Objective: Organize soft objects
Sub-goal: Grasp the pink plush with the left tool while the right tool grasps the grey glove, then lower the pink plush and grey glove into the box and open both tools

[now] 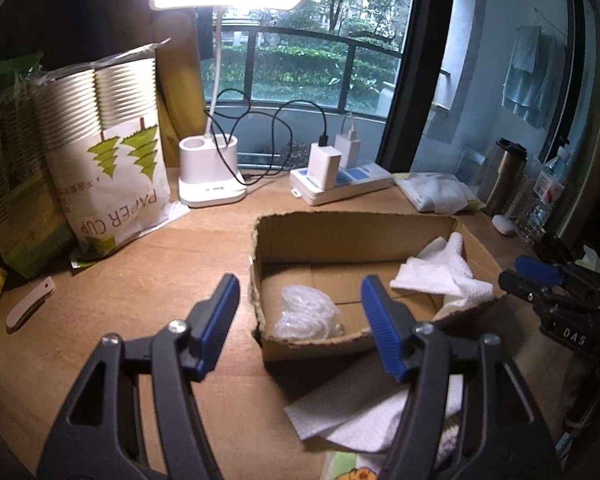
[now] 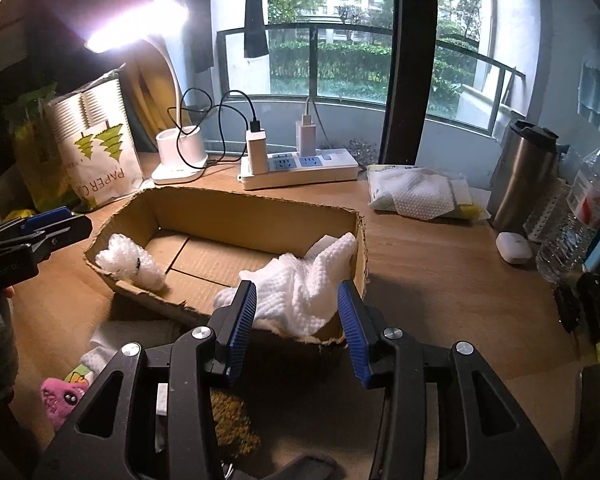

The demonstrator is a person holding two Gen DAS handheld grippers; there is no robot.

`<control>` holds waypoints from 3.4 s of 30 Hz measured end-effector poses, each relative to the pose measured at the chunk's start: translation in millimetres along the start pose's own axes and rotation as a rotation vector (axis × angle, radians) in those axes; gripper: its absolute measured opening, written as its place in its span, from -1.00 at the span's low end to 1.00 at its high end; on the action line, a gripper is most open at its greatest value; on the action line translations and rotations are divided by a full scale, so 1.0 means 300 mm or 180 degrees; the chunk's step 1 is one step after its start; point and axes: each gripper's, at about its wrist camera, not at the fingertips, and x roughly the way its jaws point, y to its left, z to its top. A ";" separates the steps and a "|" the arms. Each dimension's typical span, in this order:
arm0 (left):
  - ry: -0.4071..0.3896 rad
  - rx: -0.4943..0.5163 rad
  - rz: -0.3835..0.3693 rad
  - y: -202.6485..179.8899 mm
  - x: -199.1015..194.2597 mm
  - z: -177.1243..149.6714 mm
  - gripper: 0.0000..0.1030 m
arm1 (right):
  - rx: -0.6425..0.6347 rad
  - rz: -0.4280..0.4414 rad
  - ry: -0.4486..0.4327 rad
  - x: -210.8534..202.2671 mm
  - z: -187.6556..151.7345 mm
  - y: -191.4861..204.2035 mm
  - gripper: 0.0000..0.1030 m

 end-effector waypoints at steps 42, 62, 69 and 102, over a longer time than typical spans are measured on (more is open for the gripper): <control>0.0232 0.0295 -0.0352 -0.116 -0.162 -0.263 0.27 | 0.0163 0.0062 0.0101 -0.152 -0.271 0.097 -0.11; 0.0511 0.0336 -0.0484 -0.146 -0.153 -0.370 0.27 | 0.0163 0.0175 0.0246 -0.128 -0.347 0.144 -0.11; 0.0579 0.0314 -0.0503 -0.148 -0.142 -0.397 0.27 | 0.0150 0.0235 0.0400 -0.096 -0.380 0.157 -0.10; 0.0179 0.0335 -0.0575 -0.119 -0.264 -0.332 -0.29 | 0.0036 0.0090 0.0124 -0.218 -0.342 0.126 -0.52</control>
